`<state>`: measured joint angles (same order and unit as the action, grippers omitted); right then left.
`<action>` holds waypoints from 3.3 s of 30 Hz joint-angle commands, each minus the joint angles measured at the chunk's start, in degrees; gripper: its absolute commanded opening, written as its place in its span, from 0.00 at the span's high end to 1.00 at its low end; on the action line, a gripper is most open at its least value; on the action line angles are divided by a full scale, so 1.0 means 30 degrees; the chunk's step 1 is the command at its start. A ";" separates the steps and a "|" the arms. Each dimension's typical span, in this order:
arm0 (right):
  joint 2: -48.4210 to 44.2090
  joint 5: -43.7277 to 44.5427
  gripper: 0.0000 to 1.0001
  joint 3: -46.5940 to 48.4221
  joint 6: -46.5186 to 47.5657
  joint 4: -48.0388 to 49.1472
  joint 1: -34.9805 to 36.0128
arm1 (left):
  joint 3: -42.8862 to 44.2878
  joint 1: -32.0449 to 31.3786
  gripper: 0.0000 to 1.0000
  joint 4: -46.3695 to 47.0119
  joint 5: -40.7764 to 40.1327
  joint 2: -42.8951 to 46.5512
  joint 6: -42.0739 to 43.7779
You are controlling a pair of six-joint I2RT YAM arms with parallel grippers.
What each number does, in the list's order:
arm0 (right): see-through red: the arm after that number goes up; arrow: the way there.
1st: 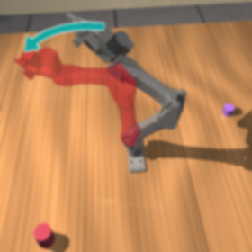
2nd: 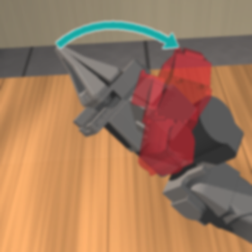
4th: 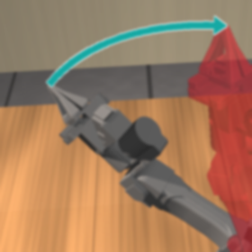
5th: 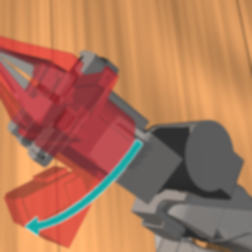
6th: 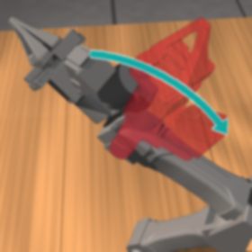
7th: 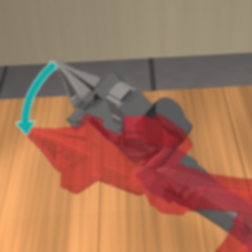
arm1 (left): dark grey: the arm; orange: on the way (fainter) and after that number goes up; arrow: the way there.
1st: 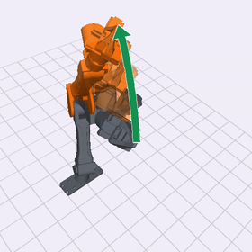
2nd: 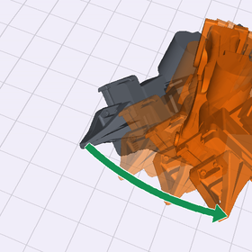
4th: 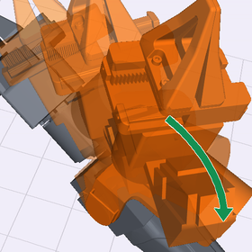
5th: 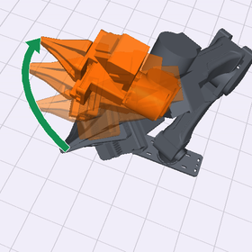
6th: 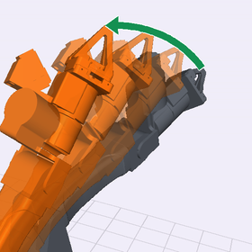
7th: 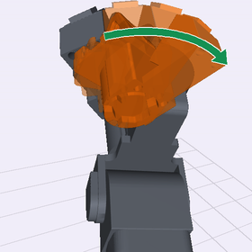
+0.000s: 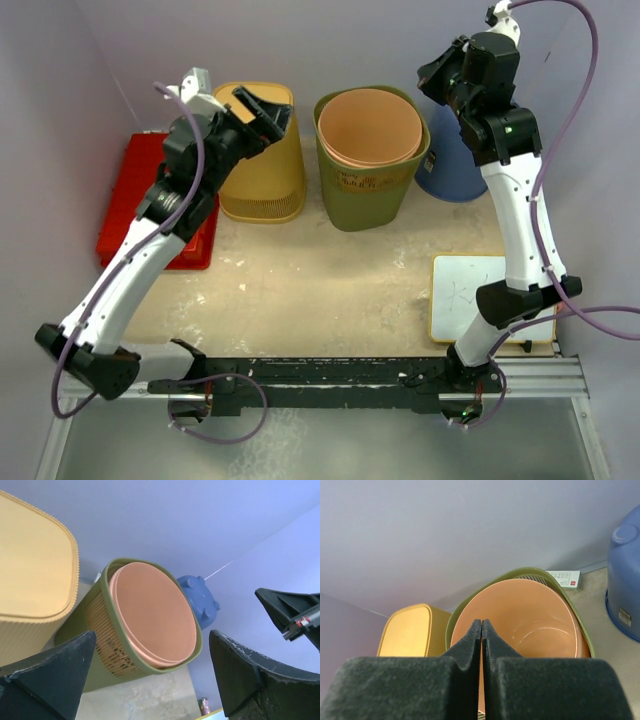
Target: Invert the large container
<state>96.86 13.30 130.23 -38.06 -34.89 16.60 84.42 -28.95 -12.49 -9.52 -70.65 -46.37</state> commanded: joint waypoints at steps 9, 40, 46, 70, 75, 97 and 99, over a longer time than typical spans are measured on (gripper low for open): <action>-0.0349 -0.0430 0.92 -0.2262 0.2165 -0.0425 0.0062 | -0.0135 -0.0018 0.11 0.1204 0.2008 -0.1354 -0.0661; 0.2254 0.3676 0.56 -0.0135 0.1998 -0.7167 0.0062 | -0.6608 -0.0048 0.11 0.1410 0.2825 0.1637 0.1072; 0.1528 0.3655 0.56 -0.0769 0.1996 -0.6707 0.0062 | -0.6608 -0.0048 0.11 0.1409 0.2703 0.1668 0.1101; 0.3840 0.1806 0.54 -0.0798 0.1645 -0.8143 0.0062 | -0.7072 -0.0047 0.11 0.1278 0.2390 0.2021 0.1101; 0.4749 0.1639 0.54 -0.0518 0.1425 -0.8543 0.0018 | -0.7189 -0.0047 0.11 0.1300 0.2309 0.2075 0.1153; 0.2643 -0.0302 1.00 0.0392 0.1033 -0.4479 -0.0406 | -0.7517 -0.0047 0.11 0.1348 0.2066 0.2171 0.1105; 0.2128 -0.0249 1.00 0.0640 0.0858 -0.3648 -0.0406 | -0.7508 -0.0047 0.11 0.1360 0.2110 0.2115 0.1074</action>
<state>109.43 16.82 128.03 -32.38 -55.33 14.79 61.95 -28.95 -10.79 -3.22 -64.53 -43.88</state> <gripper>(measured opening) 0.036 0.892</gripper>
